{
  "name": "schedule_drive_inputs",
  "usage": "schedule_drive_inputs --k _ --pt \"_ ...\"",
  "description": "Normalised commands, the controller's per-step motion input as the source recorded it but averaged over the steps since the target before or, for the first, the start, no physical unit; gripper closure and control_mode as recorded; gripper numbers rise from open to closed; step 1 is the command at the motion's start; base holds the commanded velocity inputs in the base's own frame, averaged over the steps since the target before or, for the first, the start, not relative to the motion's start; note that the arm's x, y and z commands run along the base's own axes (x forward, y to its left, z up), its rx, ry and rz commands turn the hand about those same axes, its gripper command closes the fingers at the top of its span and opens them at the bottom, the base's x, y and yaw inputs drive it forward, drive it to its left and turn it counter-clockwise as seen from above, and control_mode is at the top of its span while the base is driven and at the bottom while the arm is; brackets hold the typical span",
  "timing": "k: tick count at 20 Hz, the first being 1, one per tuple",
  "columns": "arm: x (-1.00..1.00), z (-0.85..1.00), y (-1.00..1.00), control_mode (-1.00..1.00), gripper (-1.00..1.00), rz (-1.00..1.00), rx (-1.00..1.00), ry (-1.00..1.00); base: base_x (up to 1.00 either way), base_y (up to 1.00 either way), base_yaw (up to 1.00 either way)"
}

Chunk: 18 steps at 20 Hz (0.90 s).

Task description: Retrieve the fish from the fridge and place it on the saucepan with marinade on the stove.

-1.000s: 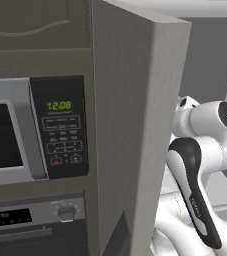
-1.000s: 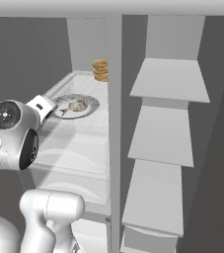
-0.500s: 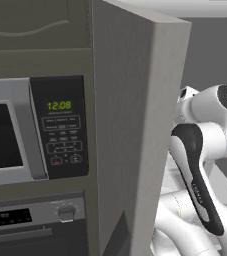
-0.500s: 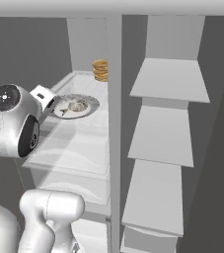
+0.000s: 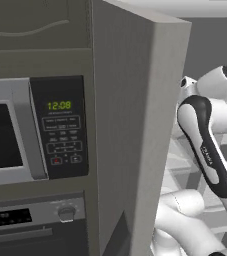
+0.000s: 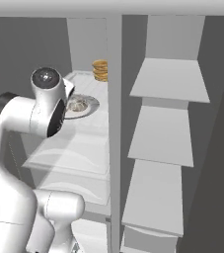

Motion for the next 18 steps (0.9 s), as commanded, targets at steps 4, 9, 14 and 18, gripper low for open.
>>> schedule_drive_inputs --k 4,9,14,18 --pt "0.63 -0.14 0.00 -1.00 -1.00 0.22 -0.05 0.00 0.00 0.00 0.00" --pt "0.41 -0.43 0.00 -1.00 -1.00 0.23 -0.09 -0.09 0.00 0.00 0.00" --pt "0.28 -0.13 0.00 -1.00 -1.00 0.15 -0.13 -0.04 0.00 0.00 0.00" --pt "0.10 0.00 0.00 -1.00 -1.00 0.09 -0.19 0.01 0.00 0.00 0.00"
